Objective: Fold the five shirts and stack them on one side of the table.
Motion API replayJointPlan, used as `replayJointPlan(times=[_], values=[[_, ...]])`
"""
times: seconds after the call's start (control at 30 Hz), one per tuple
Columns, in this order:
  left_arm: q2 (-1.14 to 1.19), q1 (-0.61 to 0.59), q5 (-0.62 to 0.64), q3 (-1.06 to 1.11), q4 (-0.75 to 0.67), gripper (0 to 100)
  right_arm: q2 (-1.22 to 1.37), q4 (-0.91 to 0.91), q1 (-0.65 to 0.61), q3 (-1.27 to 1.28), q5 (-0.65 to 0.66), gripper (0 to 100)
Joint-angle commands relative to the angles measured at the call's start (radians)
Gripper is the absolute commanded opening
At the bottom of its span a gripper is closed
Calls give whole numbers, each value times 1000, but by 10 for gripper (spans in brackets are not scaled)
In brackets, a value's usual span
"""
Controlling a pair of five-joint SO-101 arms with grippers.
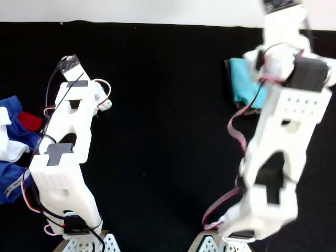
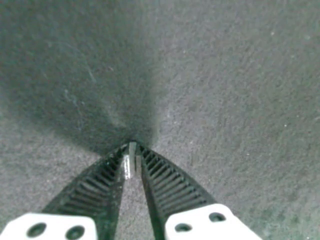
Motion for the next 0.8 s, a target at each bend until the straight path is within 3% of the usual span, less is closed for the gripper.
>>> replayJointPlan(times=[0.0,0.27,0.5,0.6,0.77], values=[[7,-7,8,-25,2,10,-338,-15,-114,512,-25,23],[7,-7,8,-25,2,10,-677,-542,-134,1509,-138,20],[-1,-8,8,-25,11,10,-785,-951,-108,2038,-147,20],[-31,-28,-3,-87,169,12,-783,-1055,-64,2141,-147,22],[-97,-120,-138,-268,529,14,-788,-1125,-31,2252,-149,23]])
